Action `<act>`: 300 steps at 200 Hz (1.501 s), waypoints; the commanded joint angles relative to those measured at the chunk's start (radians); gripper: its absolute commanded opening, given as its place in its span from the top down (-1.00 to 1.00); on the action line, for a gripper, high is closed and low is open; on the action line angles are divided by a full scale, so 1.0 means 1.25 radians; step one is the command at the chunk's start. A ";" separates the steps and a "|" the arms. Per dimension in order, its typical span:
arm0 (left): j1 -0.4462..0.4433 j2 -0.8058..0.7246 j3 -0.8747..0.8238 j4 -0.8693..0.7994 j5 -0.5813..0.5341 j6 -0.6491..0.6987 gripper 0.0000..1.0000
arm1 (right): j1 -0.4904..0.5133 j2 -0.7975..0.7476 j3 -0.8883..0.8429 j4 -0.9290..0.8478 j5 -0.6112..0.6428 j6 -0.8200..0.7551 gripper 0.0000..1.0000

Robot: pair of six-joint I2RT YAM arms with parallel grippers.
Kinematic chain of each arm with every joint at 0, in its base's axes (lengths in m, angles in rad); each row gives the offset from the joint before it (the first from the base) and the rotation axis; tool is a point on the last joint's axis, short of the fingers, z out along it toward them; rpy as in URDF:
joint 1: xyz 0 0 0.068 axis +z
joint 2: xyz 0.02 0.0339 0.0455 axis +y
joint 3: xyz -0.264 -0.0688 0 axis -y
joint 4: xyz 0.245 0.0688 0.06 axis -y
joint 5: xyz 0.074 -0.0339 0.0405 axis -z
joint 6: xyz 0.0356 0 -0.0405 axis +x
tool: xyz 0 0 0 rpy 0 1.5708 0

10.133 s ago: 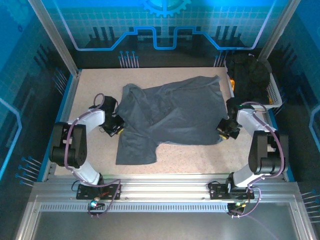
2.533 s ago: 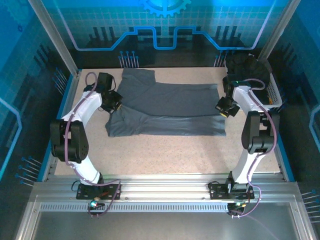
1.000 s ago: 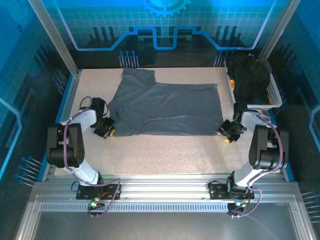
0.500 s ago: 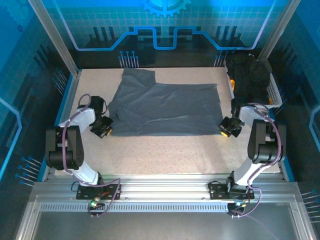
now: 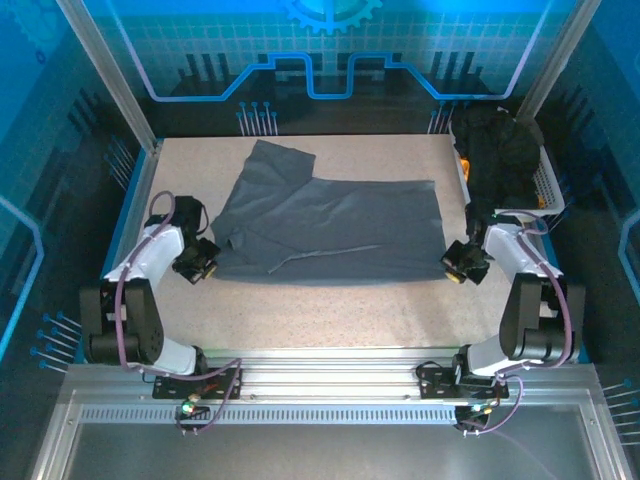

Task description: Fold and stack the t-shirts

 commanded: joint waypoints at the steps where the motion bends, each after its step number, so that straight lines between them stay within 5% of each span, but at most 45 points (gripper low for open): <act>1: 0.012 -0.045 -0.060 -0.042 -0.021 -0.007 1.00 | 0.011 -0.054 -0.068 -0.068 0.018 0.016 1.00; 56: 0.014 -0.039 -0.142 0.038 0.005 -0.011 0.97 | 0.013 -0.037 -0.152 -0.011 -0.004 0.009 1.00; 73: 0.014 -0.048 -0.127 0.028 -0.017 -0.022 0.69 | 0.011 -0.035 -0.129 -0.027 0.002 0.002 0.67; 94: 0.013 -0.083 -0.092 -0.028 -0.058 -0.050 0.04 | 0.016 -0.050 -0.084 -0.052 -0.010 -0.011 0.23; 127: 0.011 -0.157 -0.058 -0.067 -0.024 -0.137 -0.20 | 0.082 -0.099 0.015 -0.063 -0.020 -0.035 -0.12; 144: -0.005 -0.182 -0.083 -0.005 0.071 -0.226 -0.22 | 0.155 -0.095 0.048 0.028 -0.148 -0.100 -0.22; 161: -0.073 -0.189 -0.113 0.069 0.142 -0.344 -0.22 | 0.226 -0.061 0.062 0.146 -0.345 -0.127 -0.23; 175: -0.137 -0.175 -0.126 0.112 0.179 -0.428 -0.16 | 0.281 -0.046 0.070 0.207 -0.409 -0.126 -0.25; 233: -0.310 -0.073 -0.130 0.190 0.224 -0.639 -0.13 | 0.339 0.020 0.087 0.248 -0.427 -0.102 -0.24; 300: -0.342 -0.015 -0.121 0.153 0.231 -0.713 0.08 | 0.340 0.023 0.073 0.272 -0.428 -0.066 -0.09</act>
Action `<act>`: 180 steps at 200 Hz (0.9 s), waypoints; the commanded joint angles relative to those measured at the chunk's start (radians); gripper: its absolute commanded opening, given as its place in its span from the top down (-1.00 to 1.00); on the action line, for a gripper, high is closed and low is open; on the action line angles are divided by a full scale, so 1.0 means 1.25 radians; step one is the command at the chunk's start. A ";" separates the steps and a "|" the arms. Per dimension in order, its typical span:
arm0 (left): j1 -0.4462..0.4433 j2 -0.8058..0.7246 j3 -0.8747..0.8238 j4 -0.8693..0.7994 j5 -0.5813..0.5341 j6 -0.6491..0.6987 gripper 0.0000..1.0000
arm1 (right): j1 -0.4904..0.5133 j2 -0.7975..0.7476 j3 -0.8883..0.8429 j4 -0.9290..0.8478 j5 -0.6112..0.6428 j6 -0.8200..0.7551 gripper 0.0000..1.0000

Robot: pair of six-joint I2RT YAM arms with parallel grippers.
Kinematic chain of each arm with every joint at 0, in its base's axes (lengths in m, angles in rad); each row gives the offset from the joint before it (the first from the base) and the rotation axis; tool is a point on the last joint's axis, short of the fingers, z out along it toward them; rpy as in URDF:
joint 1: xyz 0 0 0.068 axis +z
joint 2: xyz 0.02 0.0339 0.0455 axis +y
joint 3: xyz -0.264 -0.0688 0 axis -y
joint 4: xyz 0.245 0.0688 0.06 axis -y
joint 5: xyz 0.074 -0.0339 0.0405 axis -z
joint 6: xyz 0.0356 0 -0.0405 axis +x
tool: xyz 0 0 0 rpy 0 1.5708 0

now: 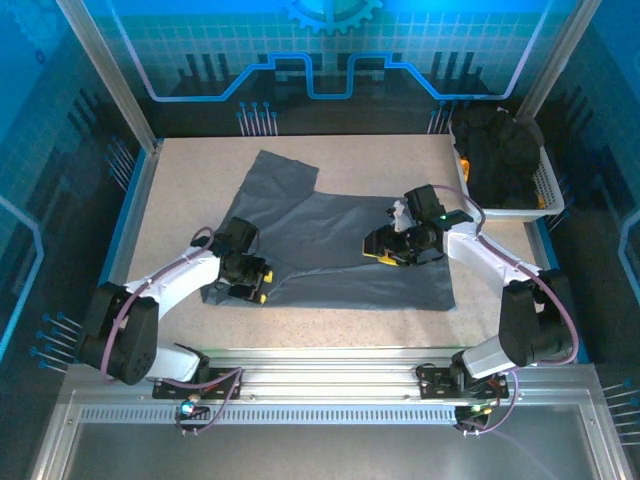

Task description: Fold and stack the t-shirts

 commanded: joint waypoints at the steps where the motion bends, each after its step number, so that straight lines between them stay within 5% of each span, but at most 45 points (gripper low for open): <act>1: -0.009 0.017 0.001 -0.021 0.020 -0.051 0.08 | 0.004 0.004 0.002 0.019 -0.025 0.019 -0.09; 83: -0.024 0.075 0.012 0.032 -0.002 -0.078 0.20 | 0.006 0.024 -0.001 0.050 -0.056 0.056 0.06; 142: -0.021 0.097 0.059 0.009 -0.062 0.004 0.92 | 0.005 0.019 0.013 0.032 -0.053 0.049 0.23; 180: -0.022 0.166 0.201 -0.077 -0.106 0.176 1.00 | 0.000 0.010 0.019 0.004 -0.034 0.039 0.41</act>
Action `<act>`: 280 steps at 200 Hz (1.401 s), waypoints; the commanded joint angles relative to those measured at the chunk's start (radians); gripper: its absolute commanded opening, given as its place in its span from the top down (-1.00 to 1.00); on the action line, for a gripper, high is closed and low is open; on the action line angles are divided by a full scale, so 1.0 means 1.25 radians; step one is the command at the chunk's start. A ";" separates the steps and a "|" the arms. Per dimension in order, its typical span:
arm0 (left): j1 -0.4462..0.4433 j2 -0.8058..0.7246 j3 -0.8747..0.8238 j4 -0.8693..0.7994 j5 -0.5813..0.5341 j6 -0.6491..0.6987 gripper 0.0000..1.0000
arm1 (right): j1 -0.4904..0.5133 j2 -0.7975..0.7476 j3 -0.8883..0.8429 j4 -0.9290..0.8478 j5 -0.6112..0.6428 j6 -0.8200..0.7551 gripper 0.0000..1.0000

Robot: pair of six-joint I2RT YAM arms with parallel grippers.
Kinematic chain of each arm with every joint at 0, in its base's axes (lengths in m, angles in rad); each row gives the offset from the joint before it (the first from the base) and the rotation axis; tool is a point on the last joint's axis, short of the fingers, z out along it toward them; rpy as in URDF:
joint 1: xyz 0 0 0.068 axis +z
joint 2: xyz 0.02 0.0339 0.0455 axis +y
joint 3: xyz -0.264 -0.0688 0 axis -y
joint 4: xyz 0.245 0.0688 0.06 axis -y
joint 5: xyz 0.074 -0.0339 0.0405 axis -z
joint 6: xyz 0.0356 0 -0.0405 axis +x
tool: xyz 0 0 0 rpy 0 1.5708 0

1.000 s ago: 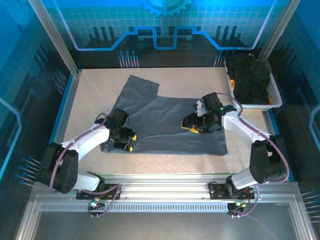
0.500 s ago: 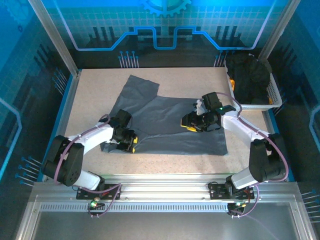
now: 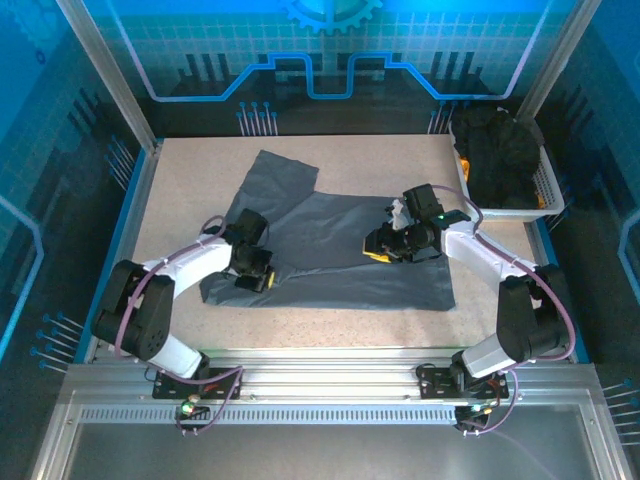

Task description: Fold and stack the t-shirts

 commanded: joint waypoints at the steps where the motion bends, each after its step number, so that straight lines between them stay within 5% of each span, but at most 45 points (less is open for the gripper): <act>1: -0.004 0.051 0.105 -0.084 -0.049 0.144 1.00 | -0.001 -0.011 0.021 -0.035 0.004 -0.011 0.41; 103: -0.050 0.318 0.497 -0.236 -0.107 0.553 1.00 | -0.031 -0.049 0.026 -0.069 0.008 -0.024 0.44; 280: -0.070 0.443 0.663 -0.215 -0.220 0.759 1.00 | -0.036 -0.097 -0.047 0.045 -0.051 0.044 0.45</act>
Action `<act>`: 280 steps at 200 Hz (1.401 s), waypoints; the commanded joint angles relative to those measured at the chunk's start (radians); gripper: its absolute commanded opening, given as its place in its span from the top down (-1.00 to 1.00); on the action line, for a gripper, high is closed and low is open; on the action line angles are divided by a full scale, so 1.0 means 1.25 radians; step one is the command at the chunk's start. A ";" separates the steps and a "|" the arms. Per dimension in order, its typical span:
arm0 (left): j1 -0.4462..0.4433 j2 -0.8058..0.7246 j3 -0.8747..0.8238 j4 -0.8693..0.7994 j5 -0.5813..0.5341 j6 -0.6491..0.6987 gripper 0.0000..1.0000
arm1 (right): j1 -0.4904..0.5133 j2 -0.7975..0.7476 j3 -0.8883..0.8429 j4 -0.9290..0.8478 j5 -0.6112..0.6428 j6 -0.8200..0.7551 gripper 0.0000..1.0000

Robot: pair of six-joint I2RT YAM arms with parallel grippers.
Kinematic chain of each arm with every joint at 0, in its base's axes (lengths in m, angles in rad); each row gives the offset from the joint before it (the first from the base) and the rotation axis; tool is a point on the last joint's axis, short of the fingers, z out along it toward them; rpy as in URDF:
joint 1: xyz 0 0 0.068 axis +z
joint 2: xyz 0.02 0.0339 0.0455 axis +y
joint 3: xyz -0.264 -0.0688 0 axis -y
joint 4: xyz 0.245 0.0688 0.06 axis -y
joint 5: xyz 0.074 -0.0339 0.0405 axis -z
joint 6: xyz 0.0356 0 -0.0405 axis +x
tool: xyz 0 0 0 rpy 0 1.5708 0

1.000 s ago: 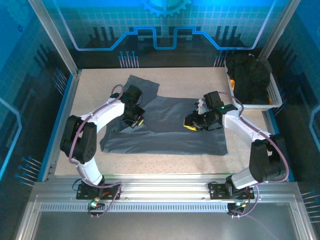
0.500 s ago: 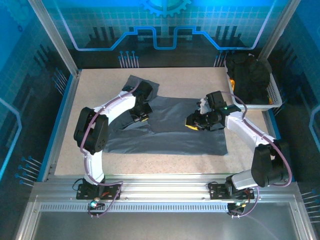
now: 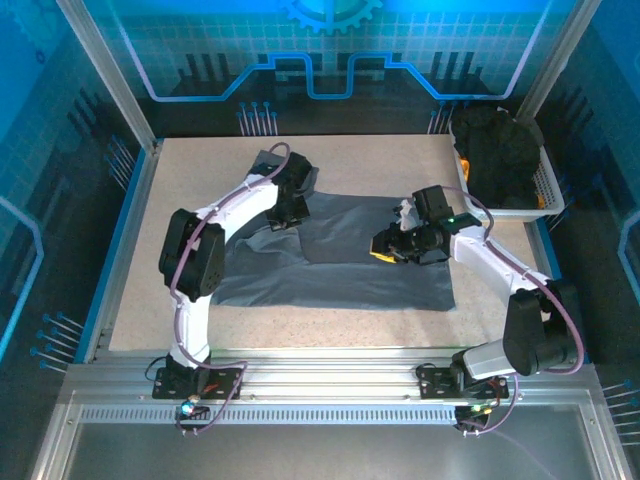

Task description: Fold and stack the t-shirts

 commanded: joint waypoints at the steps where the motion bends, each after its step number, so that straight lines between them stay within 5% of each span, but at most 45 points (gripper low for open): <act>1: -0.007 0.035 0.036 -0.009 -0.018 0.063 1.00 | -0.009 -0.031 -0.020 0.060 -0.043 0.035 0.45; 16: -0.007 0.054 0.043 -0.007 -0.006 0.085 0.99 | -0.009 -0.030 -0.019 0.067 -0.046 0.040 0.44; 56: -0.008 0.041 0.066 -0.040 -0.061 0.116 0.19 | -0.009 -0.019 -0.013 0.059 -0.044 0.034 0.44; 74: -0.008 -0.027 0.031 -0.033 -0.095 0.112 0.05 | -0.010 -0.014 -0.011 0.062 -0.043 0.035 0.44; 108: 0.058 -0.174 -0.136 -0.040 -0.049 -0.025 -0.29 | -0.009 0.000 -0.002 0.068 -0.044 0.033 0.44; 134: 0.179 -0.259 -0.322 0.103 0.123 -0.142 -0.23 | -0.007 0.019 0.005 0.073 -0.048 0.030 0.44; 165: 0.236 -0.245 -0.369 0.190 0.200 -0.216 0.07 | 0.000 0.045 0.024 0.065 -0.036 0.020 0.45; 199: 0.170 -0.197 -0.261 0.150 0.178 -0.203 0.17 | 0.000 0.060 0.038 0.051 -0.008 0.006 0.46; 244: 0.053 -0.058 -0.107 0.039 0.055 -0.056 0.22 | 0.010 -0.012 0.035 0.199 -0.015 0.013 0.19; 280: 0.018 0.012 -0.059 0.052 0.014 0.047 0.19 | 0.008 -0.027 0.050 0.221 0.010 0.029 0.17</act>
